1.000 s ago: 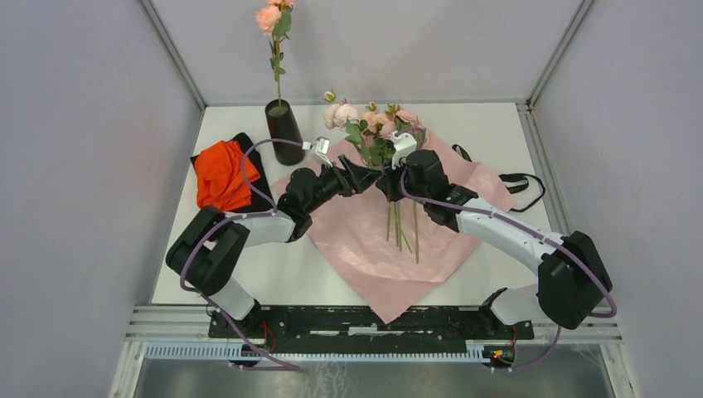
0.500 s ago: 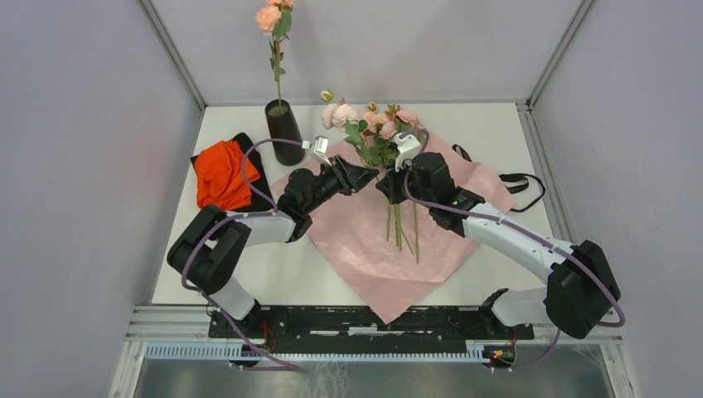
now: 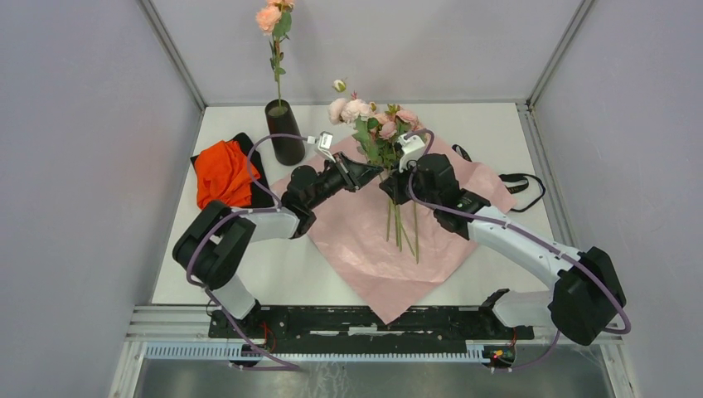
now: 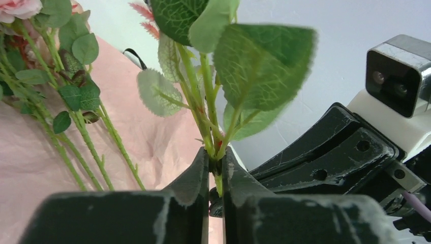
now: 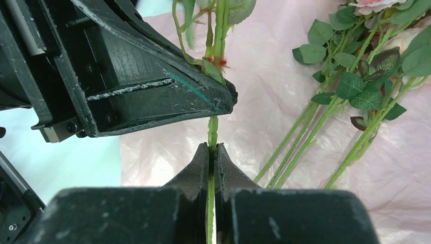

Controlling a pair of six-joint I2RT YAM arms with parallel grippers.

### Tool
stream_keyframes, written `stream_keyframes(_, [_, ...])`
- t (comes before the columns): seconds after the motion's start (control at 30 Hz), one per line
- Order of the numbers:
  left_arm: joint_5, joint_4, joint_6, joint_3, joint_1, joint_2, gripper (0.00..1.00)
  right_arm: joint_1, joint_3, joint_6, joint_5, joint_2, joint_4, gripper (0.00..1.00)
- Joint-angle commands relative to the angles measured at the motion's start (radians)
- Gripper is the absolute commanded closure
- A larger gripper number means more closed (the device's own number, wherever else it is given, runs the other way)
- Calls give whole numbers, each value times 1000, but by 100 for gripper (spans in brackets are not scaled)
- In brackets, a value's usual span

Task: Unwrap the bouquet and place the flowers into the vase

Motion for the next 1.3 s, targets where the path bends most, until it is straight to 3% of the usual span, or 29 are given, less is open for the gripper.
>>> stream_keyframes(0.0, [12,53,-20,32,6,36,97,6,-7,-14,-19,-47,29,100])
stream_keyframes(0.23, [-4,2,33,29,5,-8,98,7,-13,-13,-21,-46,41,99])
stream_keyframes(0.33, [-29,-109,109,51,4,-50,98,6,-15,-12,0,-60,56,68])
stream_keyframes(0.4, [-49,-174,163,63,4,-82,98,7,-12,-14,12,-75,57,53])
stream_keyframes(0.5, [-84,-255,245,101,4,-112,98,5,-18,-24,29,-102,50,41])
stream_keyframes(0.73, [-205,-413,440,212,5,-182,98,4,-65,-53,148,-209,45,39])
stream_keyframes(0.9, [-406,-477,665,258,4,-286,98,-1,-122,-60,180,-225,58,40])
stream_keyframes(1.07, [-652,-446,913,297,8,-341,98,-5,-167,-51,152,-200,75,40])
stream_keyframes(1.27, [-751,-362,1120,376,28,-306,98,-11,-195,-62,145,-177,85,40])
